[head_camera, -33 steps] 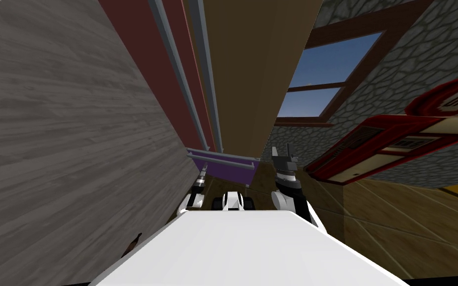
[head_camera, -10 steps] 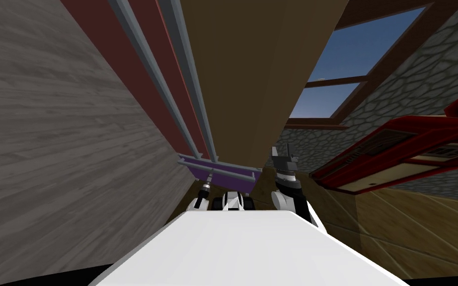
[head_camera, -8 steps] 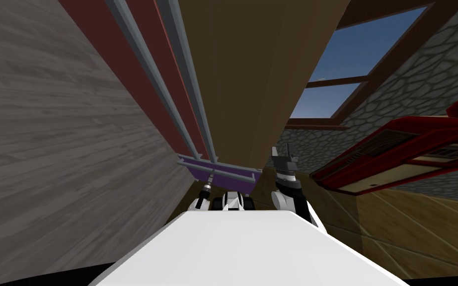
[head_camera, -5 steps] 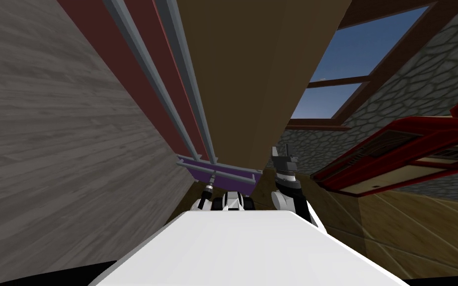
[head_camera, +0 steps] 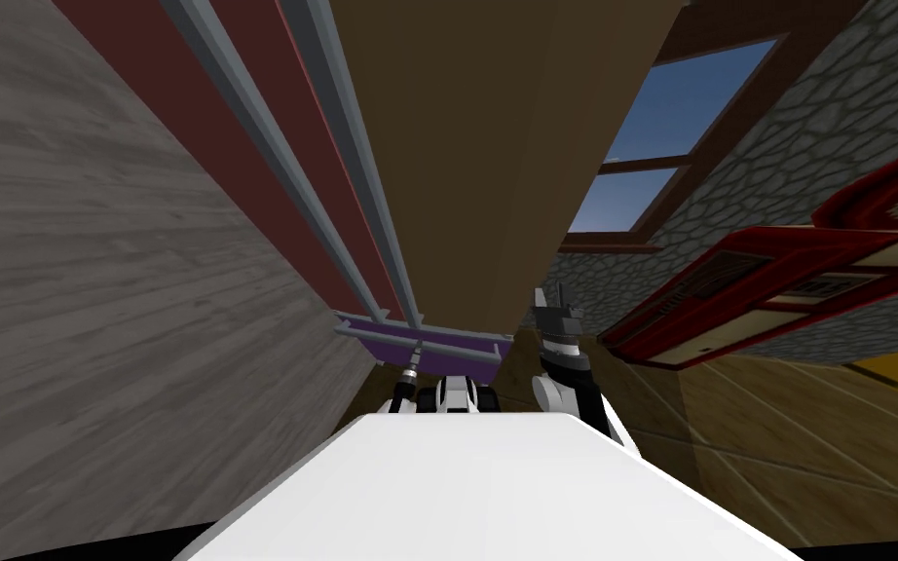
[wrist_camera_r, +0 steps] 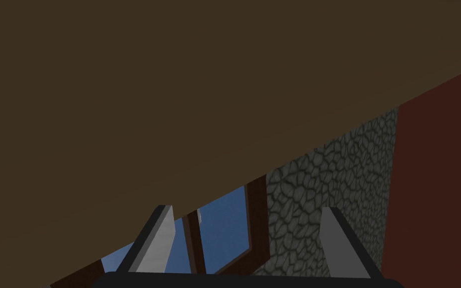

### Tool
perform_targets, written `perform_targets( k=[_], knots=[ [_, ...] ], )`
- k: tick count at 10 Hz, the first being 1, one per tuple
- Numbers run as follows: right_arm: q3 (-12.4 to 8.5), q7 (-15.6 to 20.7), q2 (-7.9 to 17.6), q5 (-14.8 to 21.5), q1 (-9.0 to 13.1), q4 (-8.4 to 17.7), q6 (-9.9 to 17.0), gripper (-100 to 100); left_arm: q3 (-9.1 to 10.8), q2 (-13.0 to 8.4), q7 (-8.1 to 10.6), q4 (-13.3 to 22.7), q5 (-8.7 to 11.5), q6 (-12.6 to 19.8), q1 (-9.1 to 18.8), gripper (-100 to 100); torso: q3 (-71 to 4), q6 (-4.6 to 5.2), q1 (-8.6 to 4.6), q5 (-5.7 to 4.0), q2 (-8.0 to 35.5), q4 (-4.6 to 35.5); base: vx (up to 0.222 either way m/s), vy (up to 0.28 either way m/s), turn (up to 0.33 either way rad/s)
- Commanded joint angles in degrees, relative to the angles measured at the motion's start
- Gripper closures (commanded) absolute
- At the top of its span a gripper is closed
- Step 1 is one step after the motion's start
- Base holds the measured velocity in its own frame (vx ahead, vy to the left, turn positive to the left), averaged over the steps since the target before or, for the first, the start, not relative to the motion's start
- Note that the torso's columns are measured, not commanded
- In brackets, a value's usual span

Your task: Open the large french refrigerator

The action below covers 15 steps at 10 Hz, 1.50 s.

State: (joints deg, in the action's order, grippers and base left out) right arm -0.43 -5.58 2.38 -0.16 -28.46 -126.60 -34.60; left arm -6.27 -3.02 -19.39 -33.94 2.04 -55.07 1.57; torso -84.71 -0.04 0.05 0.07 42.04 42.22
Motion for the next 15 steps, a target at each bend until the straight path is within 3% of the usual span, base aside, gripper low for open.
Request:
perform_targets(
  k=[1,2,3,4,5,6,7,8,9,10,11,12,13,14,15],
  knots=[
    [-0.06,0.01,-0.02,-0.02,-0.1,0.05,0.01,0,-2.84,-0.02,-3.45,-3.79,3.58,0.21,-3.6,-100,0.0,-0.11,0.02,0.02,0.06,0.03,0.047,0.025,-0.167],
    [-0.06,0.01,-0.02,-0.02,-0.11,0.06,0.01,0,-2.84,-0.02,-3.65,-5.0,4.63,0.21,-4.41,-100,0.01,0.0,0.04,0.0,0.04,0.02,0.054,0.039,-0.109],
    [-0.07,0.01,-0.02,-0.02,-0.12,0.06,0.01,0,-5.17,-0.02,-5.97,-7.14,6.61,-0.41,-6.67,-100,0.04,0.04,0.05,-0.01,0.04,0.0,0.053,0.06,-0.223],
    [-0.06,0.01,-0.01,-0.02,-0.12,0.07,0.01,0,-5.17,-0.02,-6.56,-7.69,8.31,-0.41,-7.26,-100,0.04,0.07,0.05,-0.01,0.05,0.0,0.038,0.047,-0.14],
    [-0.06,0.01,-0.01,-0.02,-0.12,0.07,0.01,0,-5.17,-0.02,-6.56,-7.69,8.31,-0.41,-7.26,-100,0.09,0.06,-0.02,-0.03,0.08,0.0,0.005,0.007,-0.018],
    [-0.06,0.01,-0.02,-0.02,-0.13,0.07,0.01,0,-7.51,-0.03,-9.21,-9.82,10.85,-1.03,-9.6,-100,0.13,0.02,-0.11,-0.08,0.17,0.01,0.039,0.052,-0.149],
    [-0.06,0.01,-0.01,-0.02,-0.12,0.07,0.01,0,-7.51,-0.03,-9.47,-10.38,11.98,-1.03,-10.11,-100,0.1,0.06,0.04,-0.03,0.14,0.01,0.037,0.05,-0.144],
    [-0.06,0.01,-0.01,-0.02,-0.13,0.07,0.01,0,-9.85,-0.04,-11.9,-13.07,13.93,-1.65,-12.59,-100,0.11,0.04,0.0,-0.04,0.18,0.03,0.051,0.068,-0.195],
    [-0.06,0.01,-0.01,-0.02,-0.12,0.07,0.01,0,-9.85,-0.04,-12.38,-13.07,15.59,-1.65,-12.96,-100,0.12,0.05,0.02,-0.05,0.19,0.04,0.036,0.048,-0.14],
    [-0.06,0.01,-0.01,-0.02,-0.13,0.07,0.01,0,-12.19,-0.05,-14.61,-15.76,17.33,-2.28,-15.7,-100,0.14,0.03,-0.08,-0.07,0.25,0.06,0.046,0.062,-0.179],
    [-0.06,0.01,-0.01,-0.02,-0.12,0.07,0.01,0,-12.19,-0.05,-15.29,-15.76,19.12,-2.28,-15.81,-100,0.14,0.05,-0.05,-0.07,0.23,0.06,0.035,0.047,-0.136],
    [-0.06,0.01,-0.02,-0.02,-0.13,0.07,0.01,0,-14.53,-0.06,-17.37,-17.55,20.87,-2.9,-17.61,-100,0.15,0.05,-0.08,-0.06,0.2,0.05,0.047,0.065,-0.186],
    [-0.06,0.01,-0.01,-0.02,-0.12,0.07,0.01,0,-14.53,-0.06,-18.2,-18.45,22.62,-2.9,-18.65,-100,0.09,0.06,0.02,-0.05,0.12,0.03,0.039,0.053,-0.154],
    [-0.06,0.01,-0.01,-0.02,-0.13,0.07,0.01,0,-16.87,-0.07,-20.47,-20.88,24.33,-3.52,-20.79,-100,0.1,0.03,-0.03,-0.06,0.17,0.04,0.039,0.061,-0.176],
    [-0.06,0.01,-0.01,-0.02,-0.13,0.07,0.01,0,-16.87,-0.07,-21.11,-21.14,26.03,-3.52,-21.5,-100,0.13,0.04,-0.03,-0.06,0.23,0.05,-0.008,-0.002,0.004]
  ],
)
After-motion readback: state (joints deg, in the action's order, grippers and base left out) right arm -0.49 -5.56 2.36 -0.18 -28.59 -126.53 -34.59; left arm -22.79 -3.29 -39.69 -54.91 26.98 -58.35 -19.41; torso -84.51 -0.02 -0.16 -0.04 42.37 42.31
